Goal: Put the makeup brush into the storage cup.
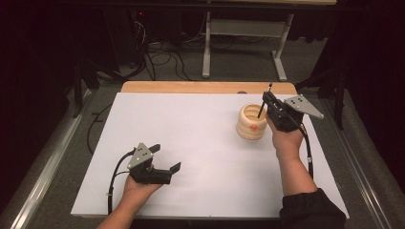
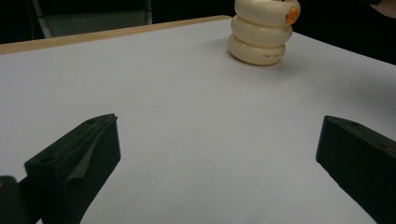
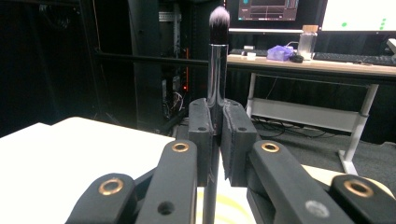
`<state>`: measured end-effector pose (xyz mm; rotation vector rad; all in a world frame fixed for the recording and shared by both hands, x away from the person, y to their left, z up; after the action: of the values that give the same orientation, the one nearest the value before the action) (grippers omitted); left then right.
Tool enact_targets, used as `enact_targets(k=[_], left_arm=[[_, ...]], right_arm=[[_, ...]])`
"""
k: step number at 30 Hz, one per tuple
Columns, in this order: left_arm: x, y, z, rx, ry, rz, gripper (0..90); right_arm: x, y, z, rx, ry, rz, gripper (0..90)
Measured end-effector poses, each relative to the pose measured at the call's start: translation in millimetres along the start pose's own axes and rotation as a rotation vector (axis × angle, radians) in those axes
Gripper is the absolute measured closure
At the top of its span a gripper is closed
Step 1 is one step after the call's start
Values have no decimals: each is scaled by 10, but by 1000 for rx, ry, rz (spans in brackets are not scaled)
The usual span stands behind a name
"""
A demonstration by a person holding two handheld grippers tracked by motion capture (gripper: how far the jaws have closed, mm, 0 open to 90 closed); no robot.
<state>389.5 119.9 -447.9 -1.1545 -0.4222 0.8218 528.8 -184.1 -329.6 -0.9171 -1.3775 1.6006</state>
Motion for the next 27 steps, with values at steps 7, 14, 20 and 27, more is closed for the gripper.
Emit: enact_targets(k=[7, 14, 20, 27], left_arm=[[6, -2, 5, -2, -1, 3, 8], [12, -5, 14, -4, -1, 4, 8], [18, -7, 18, -7, -2, 8, 8], [22, -7, 20, -8, -2, 9, 8]], right_arm=[[-7, 49, -33, 18, -3, 3, 858], [-7, 89, -53, 32, -1, -6, 857], [8, 124, -69, 41, -7, -3, 857], [12, 198, -81, 56, -8, -5, 857]])
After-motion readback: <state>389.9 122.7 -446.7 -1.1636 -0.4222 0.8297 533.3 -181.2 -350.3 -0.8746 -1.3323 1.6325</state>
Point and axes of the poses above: each handheld gripper's, and its own axes: z roughly backward along the jaws, y roughly out of its underside, x roughly to its left, the point moved 10 cm from there along -z, roughly forward along the jaws, and after that the axes turned 2 degrees about x, right-handed, at the moved point
